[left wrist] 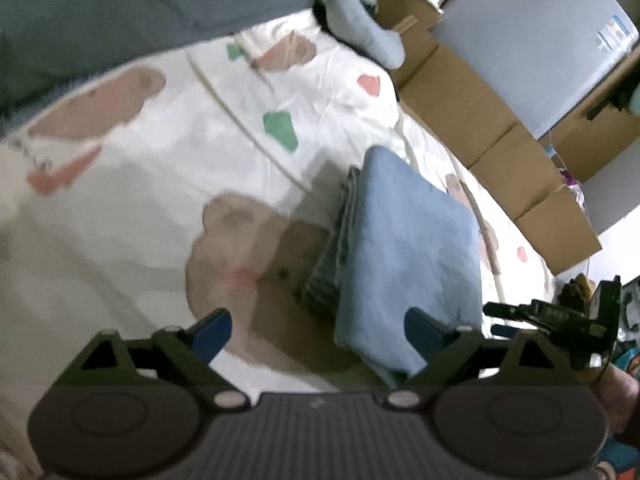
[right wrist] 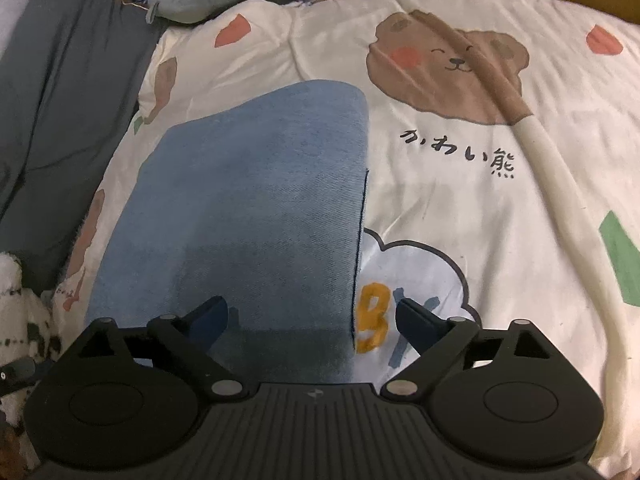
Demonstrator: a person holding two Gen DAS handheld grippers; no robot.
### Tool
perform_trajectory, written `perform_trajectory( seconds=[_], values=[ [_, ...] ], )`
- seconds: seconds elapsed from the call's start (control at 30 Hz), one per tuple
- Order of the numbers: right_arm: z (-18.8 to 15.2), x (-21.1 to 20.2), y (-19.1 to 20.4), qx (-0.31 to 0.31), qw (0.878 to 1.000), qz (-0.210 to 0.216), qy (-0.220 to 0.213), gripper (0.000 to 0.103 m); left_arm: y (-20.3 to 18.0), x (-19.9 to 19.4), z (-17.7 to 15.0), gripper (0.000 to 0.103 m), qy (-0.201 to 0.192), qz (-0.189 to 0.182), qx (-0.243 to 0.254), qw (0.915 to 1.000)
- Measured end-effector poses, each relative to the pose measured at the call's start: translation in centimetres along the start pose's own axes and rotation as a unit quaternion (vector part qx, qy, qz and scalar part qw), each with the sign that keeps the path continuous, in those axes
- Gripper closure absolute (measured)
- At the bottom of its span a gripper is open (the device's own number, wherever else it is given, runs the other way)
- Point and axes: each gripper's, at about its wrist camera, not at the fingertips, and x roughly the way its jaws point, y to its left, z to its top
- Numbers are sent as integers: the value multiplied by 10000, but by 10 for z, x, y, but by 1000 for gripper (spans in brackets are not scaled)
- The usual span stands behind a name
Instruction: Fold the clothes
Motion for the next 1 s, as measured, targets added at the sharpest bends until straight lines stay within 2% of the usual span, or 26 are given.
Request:
perform_trajectory(
  seconds=[0.1, 0.23, 0.43, 0.53, 0.67, 0.73, 0.8, 0.87, 0.97, 1.0],
  values=[
    [3, 7, 0, -40, 9999, 95, 139, 8, -4, 11, 19, 8, 17, -35, 51, 10000],
    [7, 15, 2, -36, 9994, 1, 349, 8, -12, 36, 42, 8, 74, -162, 214, 9996],
    [14, 17, -5, 384, 9987, 93, 307, 8, -14, 70, 57, 8, 330, -310, 335, 9984],
    [16, 19, -8, 490, 9978, 198, 390, 8, -9, 83, 60, 9, 415, -385, 198, 9982],
    [21, 18, -10, 490, 9977, 289, 360, 9, -3, 99, 59, 12, 509, -293, -88, 9982],
    [22, 19, -13, 527, 9975, 334, 327, 14, -2, 109, 59, 17, 611, -410, -206, 9971],
    [21, 23, -18, 642, 9962, 447, 394, 25, -3, 118, 60, 18, 661, -603, -224, 9957],
    [20, 28, -20, 672, 9953, 518, 469, 30, -4, 127, 61, 19, 641, -785, -238, 9946],
    [15, 32, -25, 773, 9939, 612, 487, 40, -4, 143, 62, 31, 786, -1062, -286, 9908],
    [13, 33, -26, 828, 9933, 647, 482, 41, -4, 147, 61, 34, 837, -1130, -308, 9896]
  ],
)
